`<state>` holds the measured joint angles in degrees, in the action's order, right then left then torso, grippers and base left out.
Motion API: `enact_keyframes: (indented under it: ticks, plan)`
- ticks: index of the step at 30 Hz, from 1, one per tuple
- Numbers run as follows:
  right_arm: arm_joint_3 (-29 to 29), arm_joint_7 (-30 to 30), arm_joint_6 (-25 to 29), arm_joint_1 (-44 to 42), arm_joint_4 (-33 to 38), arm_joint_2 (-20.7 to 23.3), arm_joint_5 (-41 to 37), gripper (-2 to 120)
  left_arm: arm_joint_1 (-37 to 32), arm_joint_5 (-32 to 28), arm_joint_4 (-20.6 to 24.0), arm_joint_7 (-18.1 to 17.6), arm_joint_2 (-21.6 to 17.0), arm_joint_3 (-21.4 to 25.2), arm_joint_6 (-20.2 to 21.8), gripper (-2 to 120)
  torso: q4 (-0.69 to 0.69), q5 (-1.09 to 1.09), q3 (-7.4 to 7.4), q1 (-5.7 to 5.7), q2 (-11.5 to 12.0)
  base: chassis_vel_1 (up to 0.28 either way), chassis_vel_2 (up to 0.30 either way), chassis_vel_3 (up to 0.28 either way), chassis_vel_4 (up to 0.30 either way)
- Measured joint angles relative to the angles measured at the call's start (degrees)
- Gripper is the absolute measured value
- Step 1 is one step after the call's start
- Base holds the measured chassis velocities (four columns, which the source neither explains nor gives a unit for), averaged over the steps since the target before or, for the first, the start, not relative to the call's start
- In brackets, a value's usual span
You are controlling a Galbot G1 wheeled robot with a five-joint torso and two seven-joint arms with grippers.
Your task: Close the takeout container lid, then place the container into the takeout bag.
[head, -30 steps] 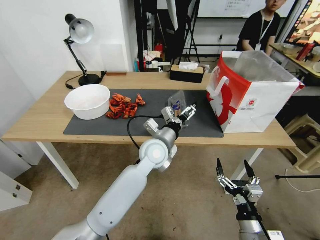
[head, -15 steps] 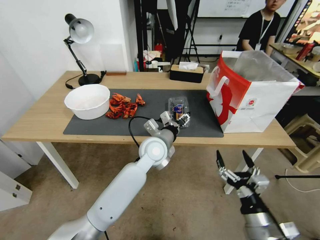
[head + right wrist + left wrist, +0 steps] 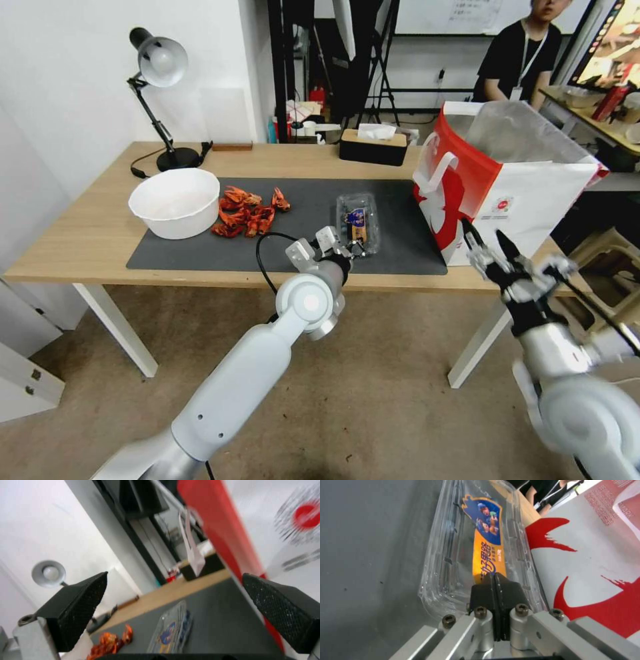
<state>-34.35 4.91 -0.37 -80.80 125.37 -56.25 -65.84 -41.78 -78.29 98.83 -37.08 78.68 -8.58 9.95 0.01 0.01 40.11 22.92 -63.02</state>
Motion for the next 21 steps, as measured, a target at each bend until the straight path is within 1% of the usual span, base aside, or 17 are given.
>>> enact_keyframes:
  ticks: [1, 3, 4, 5, 7, 8, 9, 11, 12, 13, 15, 16, 18, 20, 21]
  plan:
    - [0.0, 0.0, 0.0, 0.0, 0.0, 0.0, 0.0, 100, 0.0, 0.0, 0.0, 0.0, 0.0, 0.0, 0.0, 0, 0.0, 0.0, 0.0, 0.0, 0.0, 0.0, 0.0, 0.0, 0.0]
    - [4.25, 2.82, -2.26, 6.11, -3.35, 2.11, -2.52, 100, -0.08, -0.01, -0.01, -0.1, -0.02, 0.24, -0.04, 0, -0.01, -0.01, 0.0, 0.0, 0.0, 0.0, 0.0, 0.0, 0.0]
    - [5.66, 3.98, -2.91, 8.26, -4.45, 2.57, -3.08, 100, -0.13, 0.0, -0.02, -0.11, -0.02, 0.33, -0.06, 0, -0.02, 0.0, 0.01, 0.0, 0.0, 0.0, 0.0, 0.0, 0.0]
    - [5.66, 3.98, -2.91, 8.26, -4.45, 2.57, -3.08, 100, -0.13, 0.0, -0.02, -0.11, -0.02, 0.33, -0.06, 0, -0.02, 0.0, 0.01, 0.0, 0.0, 0.0, 0.0, 0.0, 0.0]
    - [9.03, 7.08, -5.08, 13.19, -6.5, 3.32, -4.17, 100, -0.24, 0.01, -0.05, -0.13, -0.04, 0.61, -0.08, 0, -0.01, -0.01, 0.0, 0.0, 0.0, 0.0, 0.0, 0.0, 0.0]
    - [11.24, 9.44, -7.03, 16.12, -7.56, 3.59, -5.15, 100, -0.31, 0.01, -0.05, -0.13, -0.04, 0.76, -0.11, 0, 0.0, 0.0, 0.0, 0.0, 0.0, 0.0, 0.0, 0.0, 0.0]
    - [11.24, 9.44, -7.03, 16.12, -7.56, 3.59, -5.15, 100, -0.31, 0.01, -0.05, -0.13, -0.04, 0.76, -0.11, 0, 0.0, 0.0, 0.0, 0.0, 0.0, 0.0, 0.0, 0.0, 0.0]
    - [14.21, 12.41, -9.64, 19.37, -8.64, 3.81, -6.47, 100, -0.49, 0.02, 0.03, -0.15, -0.15, 0.97, -0.15, 0, 0.0, -0.02, 0.0, 0.0, 0.0, 0.0, 0.0, 0.0, 0.0]
    - [17.28, 15.08, -12.28, 22.23, -9.64, 3.93, -7.94, 100, -0.71, 0.02, 0.2, -0.19, -0.3, 1.18, -0.18, 0, -0.01, -0.02, 0.0, 0.0, 0.0, 0.0, 0.0, 0.0, 0.0]
    - [17.28, 15.08, -12.28, 22.23, -9.64, 3.93, -7.94, 100, -0.71, 0.02, 0.2, -0.19, -0.3, 1.18, -0.18, 0, -0.01, -0.02, 0.0, 0.0, 0.0, 0.0, 0.0, 0.0, 0.0]
    - [19.76, 17.31, -14.08, 24.75, -10.64, 3.9, -9.03, 100, -0.92, 0.03, 0.3, -0.19, -0.5, 1.4, -0.2, 0, -0.01, -0.02, 0.0, -0.01, 0.0, 0.0, 0.0, 0.0, 0.0]
    - [21.58, 19.09, -16.06, 27.3, -11.97, 3.59, -10.25, 100, -1.12, 0.03, 0.36, -0.19, -0.67, 1.57, -0.22, 0, 0.0, -0.02, 0.0, -0.01, 0.0, 0.0, 0.0, 0.0, 0.0]
    - [22.07, 19.62, -16.9, 28.14, -12.52, 3.45, -10.53, 100, -1.22, 0.04, 0.4, -0.19, -0.74, 1.62, -0.23, 0, 0.0, -0.02, 0.0, -0.01, 0.0, 0.0, 0.0, 0.0, 0.0]
    - [22.95, 21.06, -20.19, 30.64, -14.2, 3.14, -11.47, 100, -1.45, 0.08, 0.49, -0.17, -0.82, 1.7, -0.26, 0, 0.0, -0.01, 0.0, -0.01, 0.0, 0.0, 0.0, 0.0, 0.0]
    - [23.13, 21.88, -22.83, 31.9, -15.04, 3.04, -12.67, 100, -1.56, 0.1, 0.51, -0.16, -0.82, 1.75, -0.28, 0, -0.01, -0.02, -0.01, -0.01, 0.0, 0.0, 0.0, 0.0, 0.0]
